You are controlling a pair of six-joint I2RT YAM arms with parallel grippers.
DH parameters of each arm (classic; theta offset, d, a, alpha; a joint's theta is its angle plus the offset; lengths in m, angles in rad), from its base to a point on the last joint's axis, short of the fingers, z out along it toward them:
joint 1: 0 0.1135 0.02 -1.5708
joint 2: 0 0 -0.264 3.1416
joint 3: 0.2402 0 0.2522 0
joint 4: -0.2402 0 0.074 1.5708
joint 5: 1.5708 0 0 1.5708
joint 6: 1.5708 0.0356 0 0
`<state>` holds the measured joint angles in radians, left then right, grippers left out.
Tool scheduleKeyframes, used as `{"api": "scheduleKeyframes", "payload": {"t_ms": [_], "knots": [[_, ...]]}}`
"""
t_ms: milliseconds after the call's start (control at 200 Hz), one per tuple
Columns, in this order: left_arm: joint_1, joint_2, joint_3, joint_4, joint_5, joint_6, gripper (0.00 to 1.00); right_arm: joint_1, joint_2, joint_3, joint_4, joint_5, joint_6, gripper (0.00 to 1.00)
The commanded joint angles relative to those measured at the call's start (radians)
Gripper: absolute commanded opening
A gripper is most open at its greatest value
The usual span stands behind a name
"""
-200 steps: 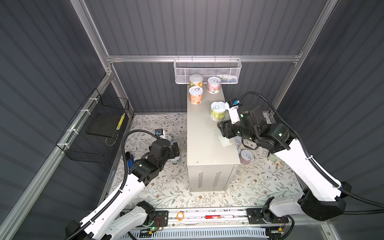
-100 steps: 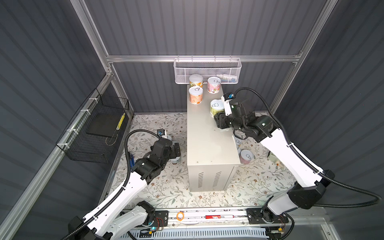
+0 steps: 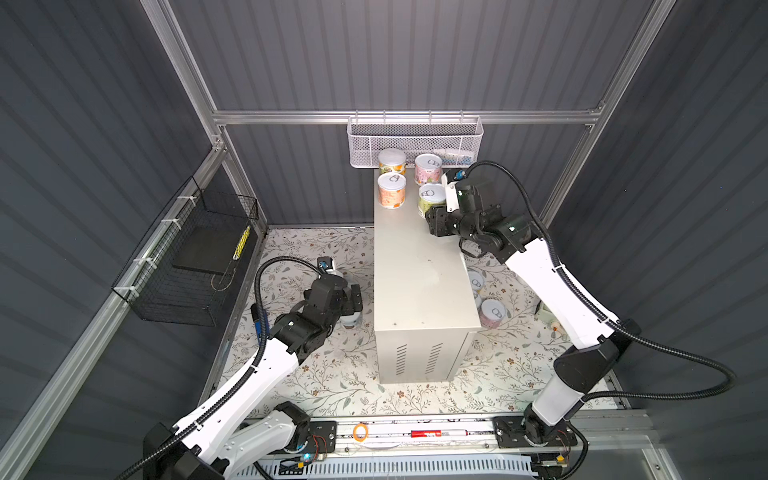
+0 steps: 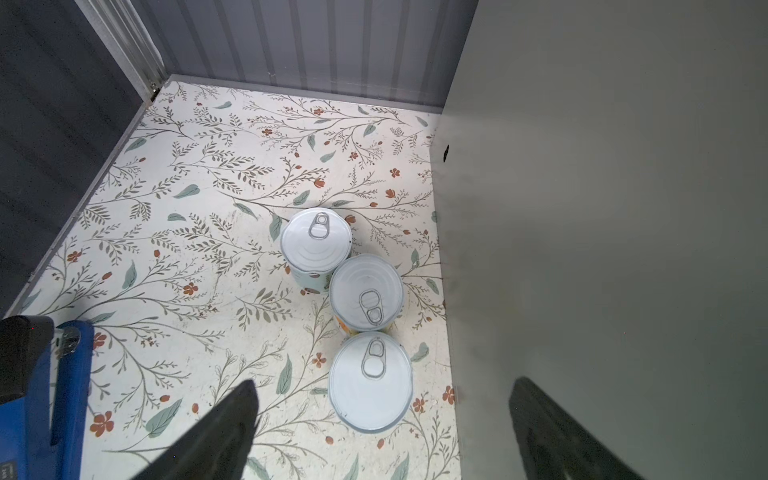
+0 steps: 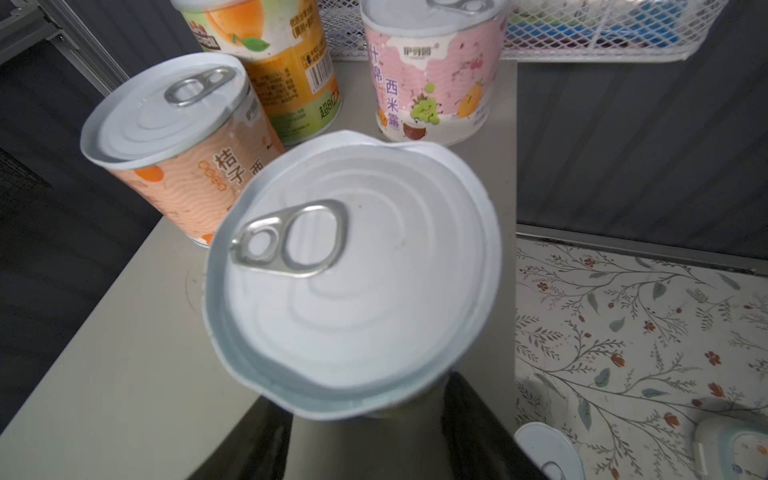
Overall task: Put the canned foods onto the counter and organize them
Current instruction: 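Set the green-labelled can beside the pink can and open the right gripper, then withdraw the right gripper down over its floor cans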
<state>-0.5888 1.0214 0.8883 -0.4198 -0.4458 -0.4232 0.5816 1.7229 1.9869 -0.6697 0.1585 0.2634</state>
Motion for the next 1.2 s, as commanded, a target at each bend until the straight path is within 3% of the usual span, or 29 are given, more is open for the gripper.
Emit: {"api": "scheduleKeyframes", "payload": {"t_ms": [0,730,991,1196], "knots": [[0.016,0.014,0.004,0.013,0.017,0.023,0.95,-0.011,0.037,0.073,0.006,-0.022,0.009,0.59],[0.078,0.103,0.027,0.053,0.071,0.041,0.95,-0.063,0.218,0.295,-0.064,-0.08,0.031,0.61],[0.086,0.118,0.032,0.062,0.087,0.045,0.96,-0.05,0.134,0.252,-0.082,-0.084,0.025,0.73],[0.086,0.099,0.013,0.032,0.088,0.012,0.96,-0.019,-0.087,0.005,-0.021,-0.049,0.025,0.8]]}}
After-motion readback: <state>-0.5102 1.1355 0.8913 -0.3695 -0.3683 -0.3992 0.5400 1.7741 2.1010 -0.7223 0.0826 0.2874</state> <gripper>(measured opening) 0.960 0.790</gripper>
